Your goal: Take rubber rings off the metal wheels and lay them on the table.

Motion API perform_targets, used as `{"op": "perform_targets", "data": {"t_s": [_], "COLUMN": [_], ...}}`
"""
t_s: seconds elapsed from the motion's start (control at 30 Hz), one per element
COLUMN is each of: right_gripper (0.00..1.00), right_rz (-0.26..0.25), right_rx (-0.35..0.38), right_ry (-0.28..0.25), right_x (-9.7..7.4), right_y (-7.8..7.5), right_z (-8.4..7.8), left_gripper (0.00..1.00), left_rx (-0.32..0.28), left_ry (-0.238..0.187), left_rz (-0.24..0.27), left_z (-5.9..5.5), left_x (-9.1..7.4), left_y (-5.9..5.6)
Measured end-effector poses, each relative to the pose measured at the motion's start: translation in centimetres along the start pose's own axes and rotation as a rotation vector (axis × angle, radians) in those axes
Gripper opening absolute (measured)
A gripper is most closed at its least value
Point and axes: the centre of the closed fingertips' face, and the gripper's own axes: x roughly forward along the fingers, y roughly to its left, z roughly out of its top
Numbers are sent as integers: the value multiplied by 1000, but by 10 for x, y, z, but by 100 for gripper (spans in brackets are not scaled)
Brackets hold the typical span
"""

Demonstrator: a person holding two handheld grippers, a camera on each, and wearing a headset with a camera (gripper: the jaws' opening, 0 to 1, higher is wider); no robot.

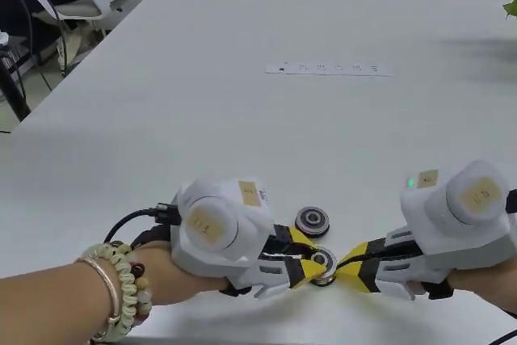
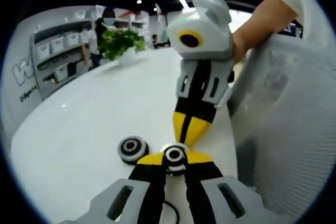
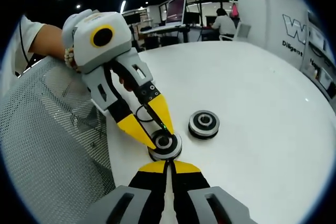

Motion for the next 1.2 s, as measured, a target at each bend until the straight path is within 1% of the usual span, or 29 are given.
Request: {"op": "perform_targets", "data": {"t_s": [0.1,0.23,0.3,0.33,0.4,0.47,0.5,0.53,0.57,0.6,0.63,0.67,0.7,0.83,0.9,0.93,0.97,1.2], "right_gripper": [0,0,0,0,0,0,0,0,0,0,0,0,0,0,0,0,0,0], "right_rz": [-5,-11,-18,-13,3,12,-1,4,16,26,22,24,31,43,44,46,47,49], "right_rx": [-10,41,110,142,219,276,297,306,353,396,364,374,402,455,492,557,569,565], "right_ry": [6,13,25,25,11,4,-8,-31,-92,-54,-56,-60,-61,-68,-69,-80,-89,-89], "right_x": [1,0,0,-1,-2,-6,-9,-10,-12,-12,-11,-11,-11,-12,-12,-11,-11,-11], "right_y": [0,-2,-3,-3,-4,-4,-7,-9,-9,-6,-8,-8,-6,-4,-1,0,0,2], "right_z": [0,0,-1,-1,0,0,2,7,17,11,9,9,10,10,12,14,16,18], "left_gripper": [14,14,14,14,14,14,14,14,14,14,14,14,14,14,13,13,13,13], "left_rx": [0,-2,-1,0,1,3,5,6,6,4,4,6,6,9,21,29,29,32], "left_ry": [-1,-1,-1,0,0,1,0,1,1,1,1,1,1,2,3,4,4,7], "left_rz": [1,2,3,3,3,3,3,6,7,8,7,8,7,6,8,9,11,11], "left_z": [0,0,0,0,0,0,0,0,0,0,0,0,0,0,0,0,0,0], "left_x": [0,0,1,1,1,1,0,0,0,0,0,0,0,0,0,0,0,0], "left_y": [0,0,1,1,1,1,1,1,2,2,2,2,1,1,1,0,0,1]}}
